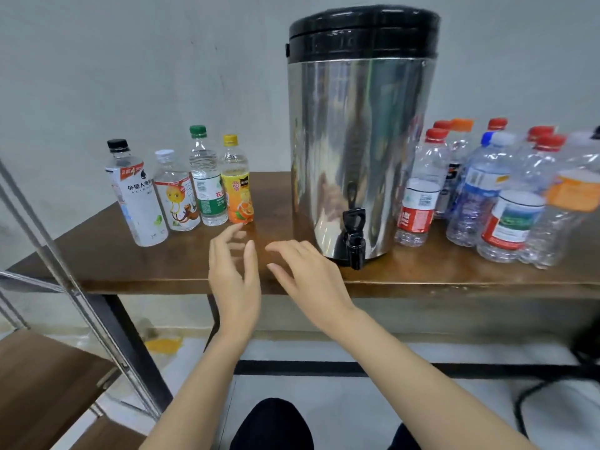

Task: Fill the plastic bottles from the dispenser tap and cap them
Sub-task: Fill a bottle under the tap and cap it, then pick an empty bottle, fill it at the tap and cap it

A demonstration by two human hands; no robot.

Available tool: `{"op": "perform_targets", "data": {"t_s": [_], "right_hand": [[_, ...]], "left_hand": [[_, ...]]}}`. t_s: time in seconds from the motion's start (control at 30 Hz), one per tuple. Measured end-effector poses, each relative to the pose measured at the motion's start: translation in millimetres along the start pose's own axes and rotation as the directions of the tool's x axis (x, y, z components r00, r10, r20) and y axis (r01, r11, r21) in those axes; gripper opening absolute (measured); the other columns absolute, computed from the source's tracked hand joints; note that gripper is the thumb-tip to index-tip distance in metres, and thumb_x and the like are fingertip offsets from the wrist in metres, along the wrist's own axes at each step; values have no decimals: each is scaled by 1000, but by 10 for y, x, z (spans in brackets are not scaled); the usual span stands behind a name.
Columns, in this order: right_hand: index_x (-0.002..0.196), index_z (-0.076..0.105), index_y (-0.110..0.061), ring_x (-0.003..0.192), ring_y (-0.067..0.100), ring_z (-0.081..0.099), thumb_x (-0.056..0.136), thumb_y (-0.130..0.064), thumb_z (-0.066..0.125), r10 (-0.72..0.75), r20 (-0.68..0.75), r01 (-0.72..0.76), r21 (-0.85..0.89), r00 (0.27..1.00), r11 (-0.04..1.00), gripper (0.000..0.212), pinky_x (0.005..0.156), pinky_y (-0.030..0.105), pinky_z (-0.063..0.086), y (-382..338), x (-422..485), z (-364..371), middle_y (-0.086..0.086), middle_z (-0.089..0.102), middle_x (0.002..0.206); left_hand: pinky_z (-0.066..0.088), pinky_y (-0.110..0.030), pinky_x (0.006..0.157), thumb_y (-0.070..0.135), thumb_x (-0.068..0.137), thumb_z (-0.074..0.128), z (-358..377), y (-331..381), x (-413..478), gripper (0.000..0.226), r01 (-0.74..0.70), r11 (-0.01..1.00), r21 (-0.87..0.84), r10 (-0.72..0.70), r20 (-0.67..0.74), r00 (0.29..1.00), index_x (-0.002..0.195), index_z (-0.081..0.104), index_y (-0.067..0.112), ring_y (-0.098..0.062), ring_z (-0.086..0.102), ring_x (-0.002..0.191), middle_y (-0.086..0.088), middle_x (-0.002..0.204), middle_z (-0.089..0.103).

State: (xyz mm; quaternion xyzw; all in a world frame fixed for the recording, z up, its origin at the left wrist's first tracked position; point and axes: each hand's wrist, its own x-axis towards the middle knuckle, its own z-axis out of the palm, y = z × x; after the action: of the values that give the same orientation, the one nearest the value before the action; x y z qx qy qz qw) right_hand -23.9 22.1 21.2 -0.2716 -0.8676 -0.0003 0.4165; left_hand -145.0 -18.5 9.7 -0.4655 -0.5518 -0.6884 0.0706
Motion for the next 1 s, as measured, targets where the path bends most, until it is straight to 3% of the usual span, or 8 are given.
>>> {"op": "perform_targets", "data": {"t_s": [0.1, 0.2, 0.37, 0.53, 0.67, 0.8, 0.9, 1.0], "right_hand": [[117, 63, -15, 92, 9, 60, 98, -30, 51, 0, -111, 6, 54, 994, 999, 28, 69, 27, 55, 73, -224, -425, -5, 67, 105], [115, 65, -14, 84, 3, 54, 99, -25, 53, 55, -221, -44, 55, 974, 998, 24, 66, 24, 52, 280, -418, -807, -7, 65, 96], [118, 61, -21, 79, 0, 49, 98, -26, 53, 249, -286, -270, -36, 925, 962, 23, 65, 20, 44, 879, -667, -1292, -15, 59, 94], [122, 56, -24, 81, 4, 49, 96, -23, 58, 408, -263, -442, -84, 874, 893, 26, 67, 27, 42, 1382, -791, -1528, -13, 57, 97], [132, 49, -24, 94, 12, 57, 96, -24, 59, 455, -201, -482, -111, 867, 869, 37, 74, 34, 50, 1620, -682, -1610, -9, 56, 108], [139, 42, -24, 101, 15, 56, 95, -22, 60, 442, -162, -461, -102, 882, 882, 48, 80, 42, 53, 1818, -422, -1644, -4, 55, 118], [144, 35, -23, 115, 17, 53, 95, -21, 61, 441, -128, -452, -81, 888, 888, 55, 92, 41, 51, 1919, -154, -1662, 1, 50, 133], [152, 24, -19, 136, 22, 39, 94, -18, 63, 449, -111, -454, -25, 887, 891, 70, 111, 41, 37, 1981, 164, -1681, 7, 37, 150]], "left_hand": [[43, -13, 84, 5, 99, 52, 129, 341, -165, 27, -40, 994, -98, 41, 12, 999, 125, 53, 14, 3, 56, 96, 6, 107, 59], [44, -15, 84, 4, 100, 50, 354, 667, -335, 26, -86, 974, -210, 94, 26, 995, 123, 52, 15, -3, 57, 93, 8, 104, 58], [46, -16, 78, 9, 102, 48, 979, 1027, -644, 22, -150, 939, -308, 205, 154, 967, 121, 52, 20, -6, 57, 89, 8, 100, 57], [47, -27, 84, 17, 103, 49, 1774, 840, -799, 24, -167, 972, -163, 223, 443, 868, 126, 54, 15, -10, 54, 96, 4, 111, 57], [48, -40, 88, 17, 100, 54, 2227, 664, -738, 26, -371, 929, -5, 304, 581, 755, 125, 57, 9, -26, 54, 104, -7, 118, 61], [50, -44, 79, 17, 95, 58, 2452, 462, -672, 25, -546, 837, 35, 385, 672, 633, 119, 59, 10, -26, 53, 96, -6, 107, 60], [46, -37, 87, 18, 98, 56, 2461, 432, -657, 25, -460, 888, 6, 341, 664, 666, 121, 57, 8, -22, 50, 100, -7, 111, 60], [43, -32, 88, 23, 101, 50, 2406, 479, -654, 28, -385, 923, 12, 278, 672, 687, 125, 54, 9, -19, 50, 106, -5, 118, 58]]}}
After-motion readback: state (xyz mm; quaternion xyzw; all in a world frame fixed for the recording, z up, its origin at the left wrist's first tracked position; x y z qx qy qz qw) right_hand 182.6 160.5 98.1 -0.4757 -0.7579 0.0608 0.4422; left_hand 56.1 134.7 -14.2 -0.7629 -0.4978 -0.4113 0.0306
